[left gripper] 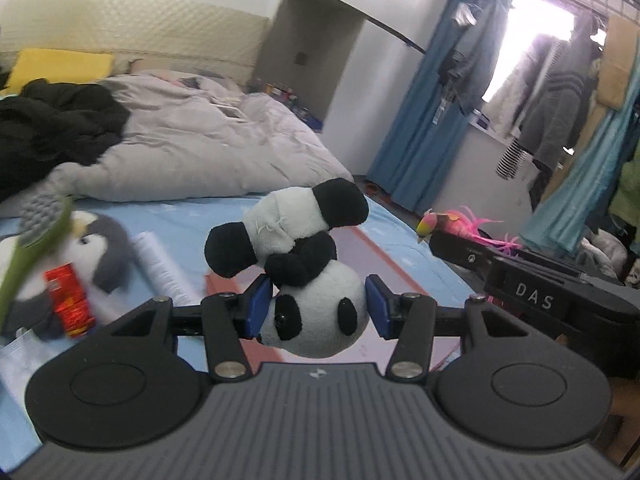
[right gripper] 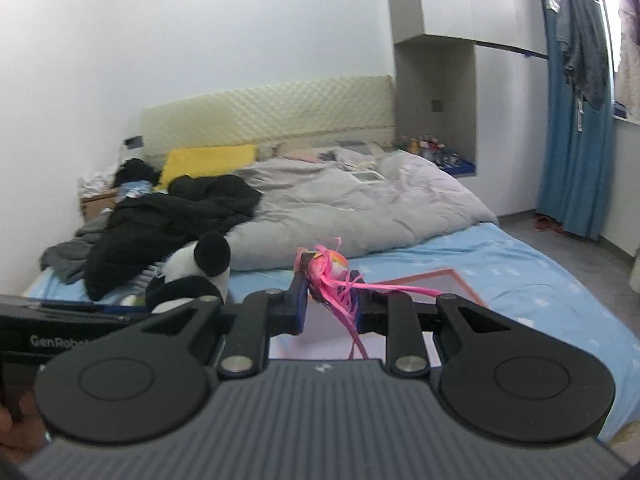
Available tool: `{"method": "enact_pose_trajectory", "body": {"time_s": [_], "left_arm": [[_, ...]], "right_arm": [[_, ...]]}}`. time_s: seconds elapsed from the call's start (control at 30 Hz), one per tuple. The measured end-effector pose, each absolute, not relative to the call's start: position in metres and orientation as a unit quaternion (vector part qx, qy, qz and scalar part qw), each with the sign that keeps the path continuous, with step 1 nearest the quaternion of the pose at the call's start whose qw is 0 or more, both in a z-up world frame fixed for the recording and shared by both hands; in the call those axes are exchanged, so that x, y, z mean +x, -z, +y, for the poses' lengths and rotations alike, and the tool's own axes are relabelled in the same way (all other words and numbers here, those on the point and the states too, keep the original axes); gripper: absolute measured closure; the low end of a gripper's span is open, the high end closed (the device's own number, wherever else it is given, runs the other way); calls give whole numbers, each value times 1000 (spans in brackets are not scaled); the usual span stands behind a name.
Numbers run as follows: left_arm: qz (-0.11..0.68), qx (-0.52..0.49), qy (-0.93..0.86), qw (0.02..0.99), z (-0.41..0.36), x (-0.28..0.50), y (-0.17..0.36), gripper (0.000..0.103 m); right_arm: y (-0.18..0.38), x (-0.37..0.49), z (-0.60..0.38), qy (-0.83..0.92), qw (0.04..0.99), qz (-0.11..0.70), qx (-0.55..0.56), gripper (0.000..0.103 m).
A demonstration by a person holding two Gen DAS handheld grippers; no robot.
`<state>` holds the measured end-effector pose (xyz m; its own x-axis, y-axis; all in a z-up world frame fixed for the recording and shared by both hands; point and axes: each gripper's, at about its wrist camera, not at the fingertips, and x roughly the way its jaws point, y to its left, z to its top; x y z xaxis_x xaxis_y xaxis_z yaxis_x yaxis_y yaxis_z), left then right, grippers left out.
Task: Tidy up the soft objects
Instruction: 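Lift the panda with the left tool while the right tool carries the pink toy over the box, then open both tools to drop the panda and pink toy into the box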
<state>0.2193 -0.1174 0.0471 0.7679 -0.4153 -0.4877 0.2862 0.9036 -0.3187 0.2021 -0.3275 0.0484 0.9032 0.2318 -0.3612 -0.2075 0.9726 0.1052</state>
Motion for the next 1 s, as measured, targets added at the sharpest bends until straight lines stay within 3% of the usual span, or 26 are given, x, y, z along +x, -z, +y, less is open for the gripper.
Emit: {"method": "enact_pose_trajectory", "body": {"time_s": [0.37, 0.73, 1.0], "left_arm": [[380, -77, 218, 896, -203, 312, -4, 46], [489, -51, 222, 842, -251, 384, 66, 46], [526, -40, 220, 821, -264, 399, 98, 46]], "right_arm": [[-10, 257, -374, -70, 952, 298, 32, 78], [72, 310, -425, -29, 896, 434, 84, 79], [95, 309, -436, -26, 883, 461, 82, 77]]}}
